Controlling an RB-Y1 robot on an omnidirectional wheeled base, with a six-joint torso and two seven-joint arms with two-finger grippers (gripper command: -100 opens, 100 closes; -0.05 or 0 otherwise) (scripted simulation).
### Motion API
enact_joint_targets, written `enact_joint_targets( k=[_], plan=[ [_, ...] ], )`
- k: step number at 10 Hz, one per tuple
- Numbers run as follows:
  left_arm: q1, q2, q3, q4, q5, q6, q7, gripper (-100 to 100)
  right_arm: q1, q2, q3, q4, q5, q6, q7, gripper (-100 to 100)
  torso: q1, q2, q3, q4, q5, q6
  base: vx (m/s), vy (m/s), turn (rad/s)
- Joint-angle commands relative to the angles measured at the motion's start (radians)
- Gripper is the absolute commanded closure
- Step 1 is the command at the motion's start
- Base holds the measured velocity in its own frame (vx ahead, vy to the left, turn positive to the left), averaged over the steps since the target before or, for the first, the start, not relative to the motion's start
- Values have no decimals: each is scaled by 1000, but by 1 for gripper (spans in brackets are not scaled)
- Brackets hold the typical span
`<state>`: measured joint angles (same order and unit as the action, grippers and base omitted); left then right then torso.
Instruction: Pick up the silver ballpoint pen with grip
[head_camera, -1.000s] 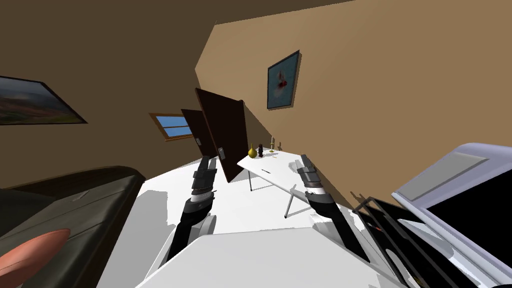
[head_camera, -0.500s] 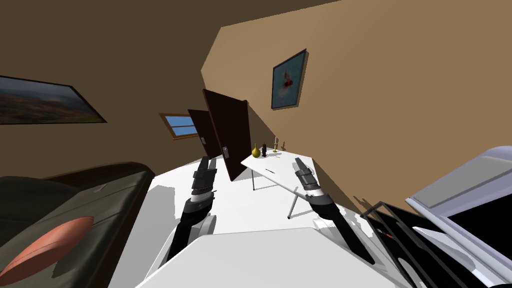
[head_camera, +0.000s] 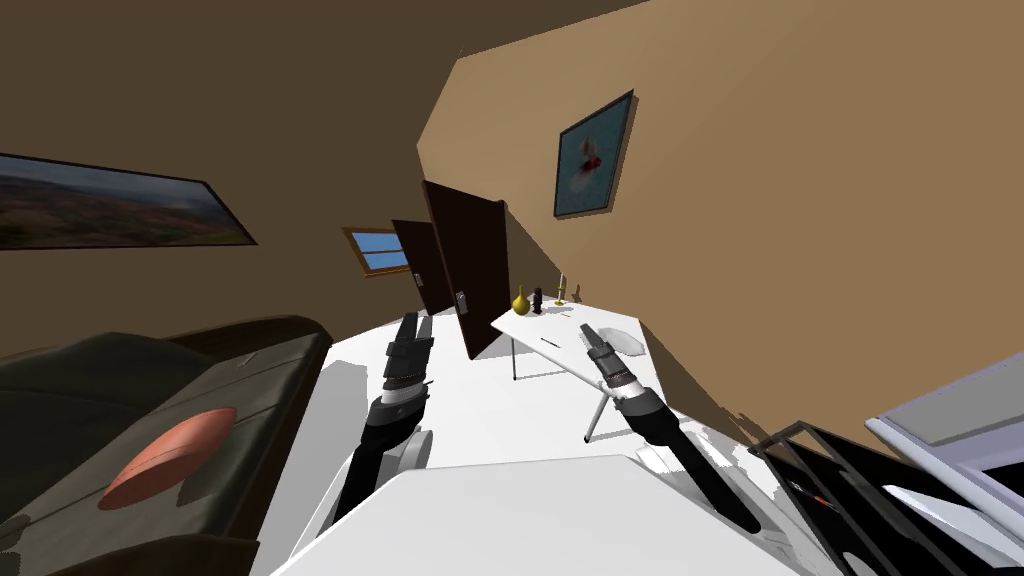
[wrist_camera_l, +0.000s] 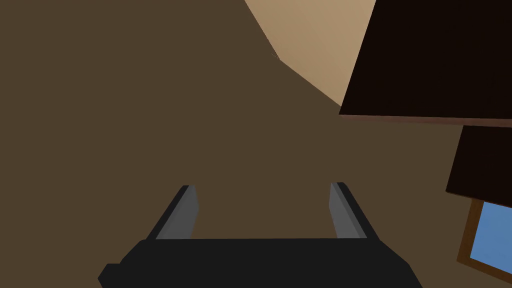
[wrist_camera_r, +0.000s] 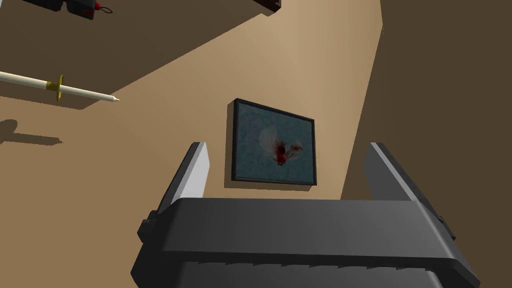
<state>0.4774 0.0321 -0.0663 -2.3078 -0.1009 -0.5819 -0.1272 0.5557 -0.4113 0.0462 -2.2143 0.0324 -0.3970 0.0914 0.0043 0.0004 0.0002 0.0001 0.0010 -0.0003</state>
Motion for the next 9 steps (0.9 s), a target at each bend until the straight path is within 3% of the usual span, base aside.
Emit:
enact_joint_targets(
  k=[1, 9],
  plan=[
    [0, 0, 0, 0, 0, 0, 0, 0, 1, -39, 8, 19, 6, -3, 2, -100, 0, 0, 0, 0, 0, 0, -8, 60, 62],
    [0, 0, 0, 0, 0, 0, 0, 0, 31, -275, 63, 87, 43, 30, 5, -100, 1, 0, 0, 0, 0, 0, 5, 78, 111]
  ],
)
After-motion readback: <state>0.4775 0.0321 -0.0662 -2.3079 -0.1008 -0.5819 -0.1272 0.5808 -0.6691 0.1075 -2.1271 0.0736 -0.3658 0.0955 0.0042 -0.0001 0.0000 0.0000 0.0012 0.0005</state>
